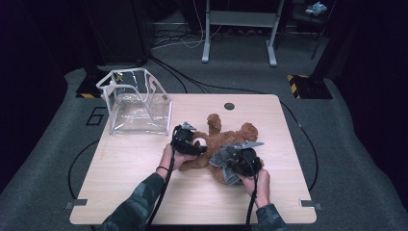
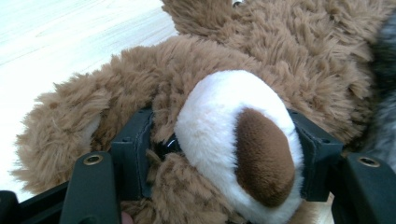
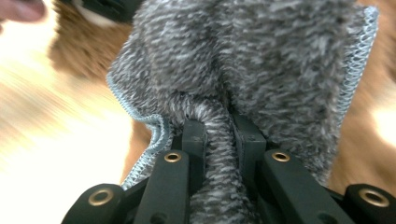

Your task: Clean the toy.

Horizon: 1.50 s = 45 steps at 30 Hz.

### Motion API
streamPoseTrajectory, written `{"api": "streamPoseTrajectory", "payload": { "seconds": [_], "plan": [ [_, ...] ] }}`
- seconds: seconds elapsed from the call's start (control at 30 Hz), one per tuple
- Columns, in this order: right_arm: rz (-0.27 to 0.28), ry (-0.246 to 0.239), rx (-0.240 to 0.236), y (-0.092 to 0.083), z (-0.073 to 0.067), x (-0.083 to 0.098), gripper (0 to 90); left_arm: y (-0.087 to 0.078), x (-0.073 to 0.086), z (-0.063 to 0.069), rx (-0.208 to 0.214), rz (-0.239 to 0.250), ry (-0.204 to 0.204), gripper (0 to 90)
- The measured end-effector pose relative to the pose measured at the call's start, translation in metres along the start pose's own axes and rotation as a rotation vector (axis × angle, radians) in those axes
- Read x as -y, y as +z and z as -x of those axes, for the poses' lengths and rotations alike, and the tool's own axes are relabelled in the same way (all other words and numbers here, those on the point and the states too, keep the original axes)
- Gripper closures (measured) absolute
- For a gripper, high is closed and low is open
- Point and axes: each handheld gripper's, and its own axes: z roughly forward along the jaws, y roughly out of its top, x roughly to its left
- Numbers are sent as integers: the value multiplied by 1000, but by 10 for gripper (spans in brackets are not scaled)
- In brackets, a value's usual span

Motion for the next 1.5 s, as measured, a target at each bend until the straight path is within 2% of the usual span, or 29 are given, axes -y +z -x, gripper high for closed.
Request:
{"api": "streamPoseTrajectory", "payload": {
  "seconds": [0.07,0.1,0.13,0.23,0.3,0.33,0.43,0.5,0.53,0.63,0.67,0.8,0.87,0.93,1.0,1.07,1.13,1.23,1.33,1.4,1.43,1.47,1.5],
  "plan": [
    [-9,3,17,-4,6,5,790,0,0,0,1,-1,-1,344],
    [-12,19,24,-6,8,7,792,0,0,0,-1,2,-4,345],
    [-10,21,19,-9,10,8,792,1,0,0,-8,7,-5,345],
    [39,33,27,-24,13,5,790,1,-1,1,-15,2,0,346],
    [89,11,57,-36,18,-6,788,2,-1,2,-22,5,2,346],
    [101,25,61,-38,19,-10,786,1,0,3,-22,2,5,346],
    [125,21,91,-40,25,-31,784,1,0,3,-23,2,7,347],
    [104,23,114,-34,28,-42,785,1,0,4,-25,1,8,347],
    [73,23,142,-26,31,-45,785,1,0,4,-24,1,9,347],
    [-2,29,194,-6,43,-42,789,1,0,4,-21,3,14,347],
    [-19,47,174,3,50,-38,789,1,1,4,-21,3,16,347],
    [-93,145,170,18,68,-29,789,1,0,4,-21,2,12,347],
    [-128,143,173,28,77,-25,789,1,0,4,-20,0,16,347],
    [-174,150,195,39,85,-21,789,1,0,4,-20,-1,17,347],
    [-215,175,197,48,92,-15,789,1,0,4,-22,-2,18,347],
    [-210,189,184,48,96,-13,786,1,0,4,-21,2,13,347],
    [-232,170,206,45,95,-16,783,1,0,5,-31,-3,14,347],
    [-155,146,225,22,89,-25,782,1,1,5,-35,4,15,347],
    [-63,103,239,-10,74,-39,782,1,1,5,-35,3,13,347],
    [-5,76,217,-26,62,-48,782,1,0,6,-39,1,15,347],
    [6,67,213,-32,55,-52,782,1,0,6,-39,1,14,347],
    [18,36,214,-33,49,-56,782,1,0,6,-39,1,14,347],
    [14,32,206,-32,46,-58,782,1,1,6,-40,2,12,347]
  ]
}}
